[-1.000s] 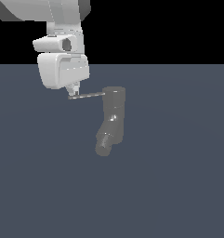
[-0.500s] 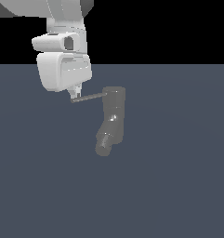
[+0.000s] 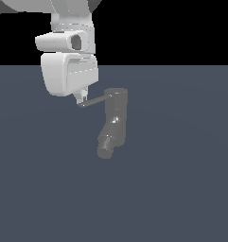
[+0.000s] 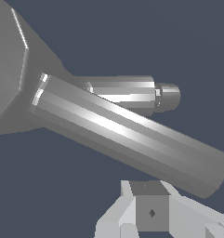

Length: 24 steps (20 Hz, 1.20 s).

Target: Turn on the faucet by rotating a designated handle.

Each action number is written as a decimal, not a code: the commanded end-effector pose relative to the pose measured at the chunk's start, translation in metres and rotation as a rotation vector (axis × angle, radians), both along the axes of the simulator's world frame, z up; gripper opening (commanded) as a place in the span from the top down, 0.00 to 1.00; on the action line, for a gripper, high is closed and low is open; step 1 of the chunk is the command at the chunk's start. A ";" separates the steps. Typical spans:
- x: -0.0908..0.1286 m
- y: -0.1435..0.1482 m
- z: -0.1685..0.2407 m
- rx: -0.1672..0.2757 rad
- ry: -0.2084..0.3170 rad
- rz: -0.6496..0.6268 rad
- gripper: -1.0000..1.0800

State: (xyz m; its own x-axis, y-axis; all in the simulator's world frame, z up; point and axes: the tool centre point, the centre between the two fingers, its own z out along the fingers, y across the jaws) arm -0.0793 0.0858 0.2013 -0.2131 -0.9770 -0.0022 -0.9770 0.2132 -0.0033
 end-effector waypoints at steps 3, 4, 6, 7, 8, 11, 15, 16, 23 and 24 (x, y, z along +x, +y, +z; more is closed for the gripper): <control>-0.013 -0.008 0.000 -0.002 0.003 0.001 1.00; -0.016 -0.009 0.000 -0.002 0.003 0.002 1.00; -0.021 -0.012 0.000 -0.002 0.003 0.002 1.00; -0.024 -0.014 0.000 -0.002 0.003 0.002 1.00; -0.027 -0.015 0.000 -0.001 0.003 0.003 1.00; -0.035 -0.020 0.000 -0.001 0.004 0.004 1.00; -0.033 -0.026 0.000 0.000 0.002 0.006 1.00; -0.034 -0.031 0.000 0.000 0.002 0.006 1.00; -0.041 -0.064 0.000 -0.001 0.003 0.005 1.00; -0.043 -0.069 0.000 -0.001 0.003 0.005 1.00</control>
